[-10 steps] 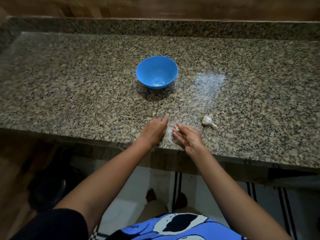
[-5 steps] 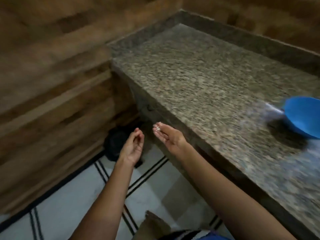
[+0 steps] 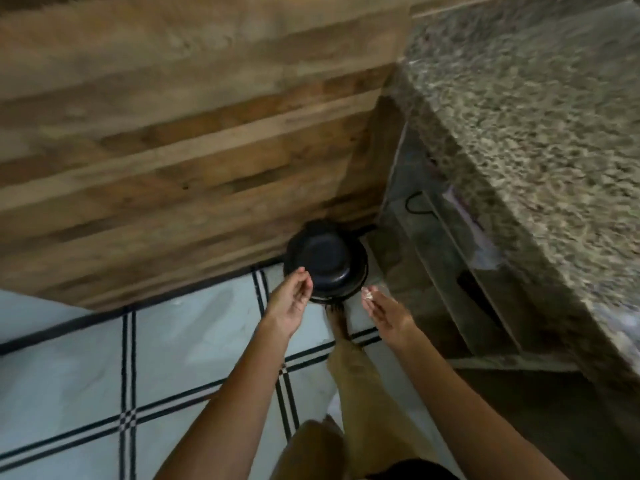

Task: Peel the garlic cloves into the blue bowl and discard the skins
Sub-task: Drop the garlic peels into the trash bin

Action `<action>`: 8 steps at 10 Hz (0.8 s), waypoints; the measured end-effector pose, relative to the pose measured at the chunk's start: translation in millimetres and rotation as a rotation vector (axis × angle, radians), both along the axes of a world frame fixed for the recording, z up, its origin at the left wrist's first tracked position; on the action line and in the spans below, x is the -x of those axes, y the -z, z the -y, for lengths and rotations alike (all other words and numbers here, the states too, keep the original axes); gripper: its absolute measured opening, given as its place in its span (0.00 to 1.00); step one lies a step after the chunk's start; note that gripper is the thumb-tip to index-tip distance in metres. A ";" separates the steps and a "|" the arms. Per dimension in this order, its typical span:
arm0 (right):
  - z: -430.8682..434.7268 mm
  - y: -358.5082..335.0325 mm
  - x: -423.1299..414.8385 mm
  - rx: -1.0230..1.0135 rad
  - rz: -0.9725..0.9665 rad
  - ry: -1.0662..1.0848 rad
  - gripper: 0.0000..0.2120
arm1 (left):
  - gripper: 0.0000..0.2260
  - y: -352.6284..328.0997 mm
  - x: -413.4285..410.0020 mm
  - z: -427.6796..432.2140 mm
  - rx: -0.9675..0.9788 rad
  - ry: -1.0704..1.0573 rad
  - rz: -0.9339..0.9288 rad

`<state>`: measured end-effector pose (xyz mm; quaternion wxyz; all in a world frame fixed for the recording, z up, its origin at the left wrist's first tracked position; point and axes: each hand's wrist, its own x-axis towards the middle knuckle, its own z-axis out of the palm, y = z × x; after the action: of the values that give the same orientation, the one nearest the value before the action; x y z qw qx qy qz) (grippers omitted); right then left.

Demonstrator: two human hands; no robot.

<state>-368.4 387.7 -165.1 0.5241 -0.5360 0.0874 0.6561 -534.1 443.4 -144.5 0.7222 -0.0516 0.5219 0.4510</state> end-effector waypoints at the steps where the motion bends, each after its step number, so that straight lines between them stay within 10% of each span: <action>1: -17.7 31.8 10.7 0.065 0.067 -0.082 0.12 | 0.03 26.7 7.3 -16.3 0.087 0.000 0.008; 5: -123.3 200.1 27.6 0.224 0.153 -0.178 0.18 | 0.09 231.6 -2.1 -82.4 0.197 0.148 -0.148; 7: -192.2 275.9 22.9 0.276 0.552 -0.428 0.19 | 0.34 317.1 -19.7 -137.9 0.144 0.223 -0.298; 8: -206.7 285.2 24.4 0.271 0.342 -0.116 0.22 | 0.25 329.5 -31.3 -159.5 0.138 0.344 -0.545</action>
<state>-392.8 594.4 -450.3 0.4159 -0.7090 0.0538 0.5670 -502.8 602.9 -474.0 0.6165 0.1112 0.7262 0.2832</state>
